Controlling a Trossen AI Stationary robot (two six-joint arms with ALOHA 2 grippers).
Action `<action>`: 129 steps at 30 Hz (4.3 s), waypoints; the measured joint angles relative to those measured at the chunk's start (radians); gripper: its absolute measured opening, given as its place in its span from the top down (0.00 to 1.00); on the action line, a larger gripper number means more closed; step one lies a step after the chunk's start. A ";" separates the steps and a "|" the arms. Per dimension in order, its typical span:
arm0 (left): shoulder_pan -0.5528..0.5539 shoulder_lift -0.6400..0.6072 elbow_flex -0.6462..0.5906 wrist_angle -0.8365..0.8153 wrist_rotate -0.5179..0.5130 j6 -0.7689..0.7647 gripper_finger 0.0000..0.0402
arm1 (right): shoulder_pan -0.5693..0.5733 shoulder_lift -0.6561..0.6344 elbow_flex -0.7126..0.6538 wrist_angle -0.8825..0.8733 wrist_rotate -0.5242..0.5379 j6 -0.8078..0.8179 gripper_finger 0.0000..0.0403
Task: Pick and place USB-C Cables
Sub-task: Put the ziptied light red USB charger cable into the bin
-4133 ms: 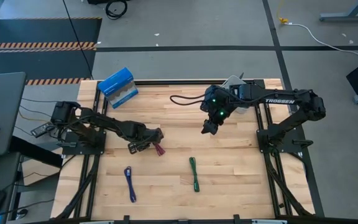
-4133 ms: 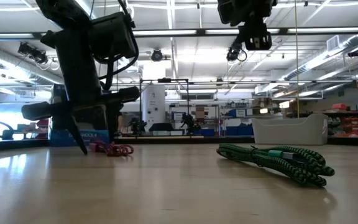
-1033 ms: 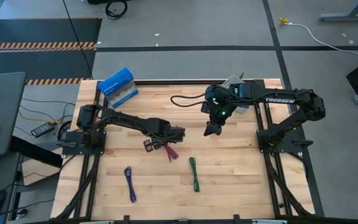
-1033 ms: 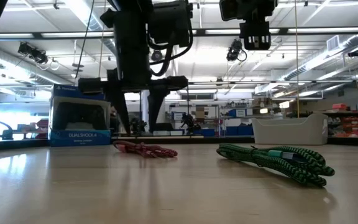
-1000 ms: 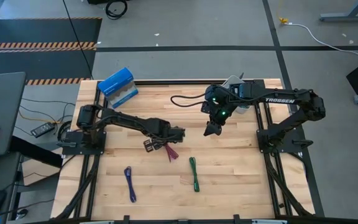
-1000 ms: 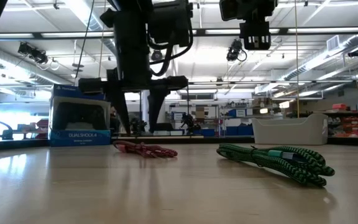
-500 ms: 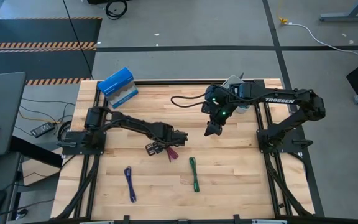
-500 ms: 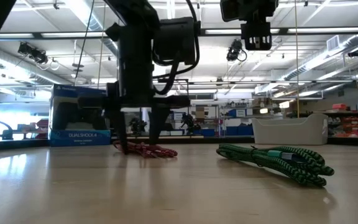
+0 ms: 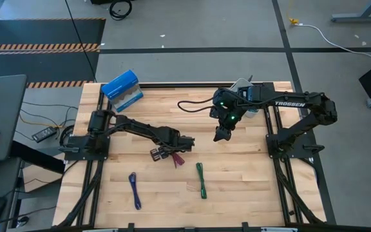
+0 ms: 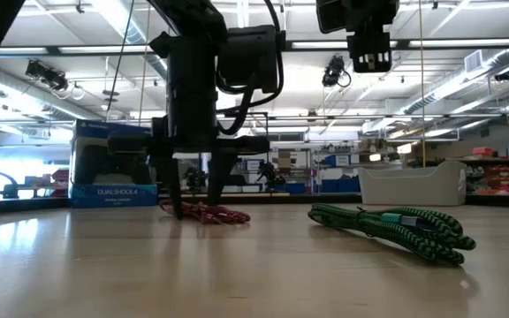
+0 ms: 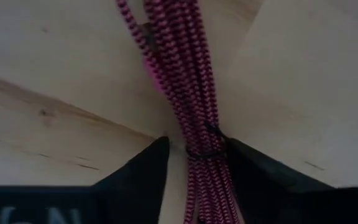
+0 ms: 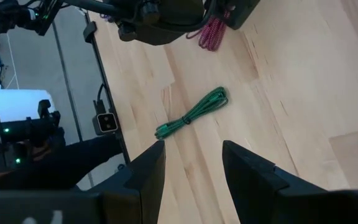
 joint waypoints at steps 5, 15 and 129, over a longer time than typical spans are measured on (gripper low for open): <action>0.032 0.000 0.000 0.016 0.000 0.144 0.77 | -0.006 0.000 0.000 0.010 0.025 -0.003 0.59; 0.057 -0.102 -0.008 0.124 -0.140 0.487 0.94 | -0.078 0.000 0.000 0.014 0.116 -0.013 0.59; 0.095 -0.820 -0.002 0.404 0.000 1.634 0.57 | -0.591 0.001 -0.082 -0.169 0.863 -0.583 0.97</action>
